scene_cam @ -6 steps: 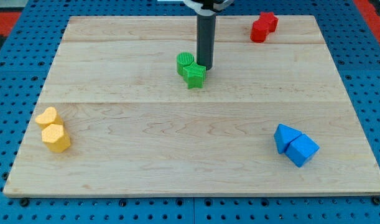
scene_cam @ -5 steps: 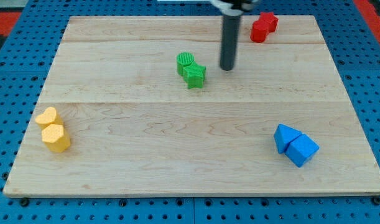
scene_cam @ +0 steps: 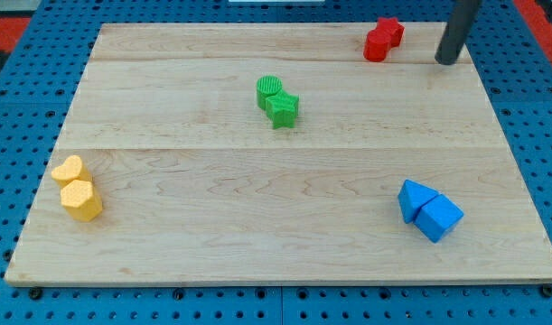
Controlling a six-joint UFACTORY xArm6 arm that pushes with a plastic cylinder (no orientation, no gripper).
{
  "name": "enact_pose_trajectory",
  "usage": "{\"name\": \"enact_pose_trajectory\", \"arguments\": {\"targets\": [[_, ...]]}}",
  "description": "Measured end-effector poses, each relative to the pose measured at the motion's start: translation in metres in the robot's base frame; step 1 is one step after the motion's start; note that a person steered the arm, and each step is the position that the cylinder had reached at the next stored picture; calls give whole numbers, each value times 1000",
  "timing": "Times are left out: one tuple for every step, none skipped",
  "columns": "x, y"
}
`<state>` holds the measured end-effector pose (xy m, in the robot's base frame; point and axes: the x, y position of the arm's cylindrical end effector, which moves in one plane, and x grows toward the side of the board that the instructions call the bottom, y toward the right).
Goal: Move the red star and red circle a bit down
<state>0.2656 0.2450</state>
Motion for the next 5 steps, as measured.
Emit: {"name": "enact_pose_trajectory", "arguments": {"targets": [[-7, -5], [-30, -12], [-74, -14], [-63, -56], [-20, -151]]}}
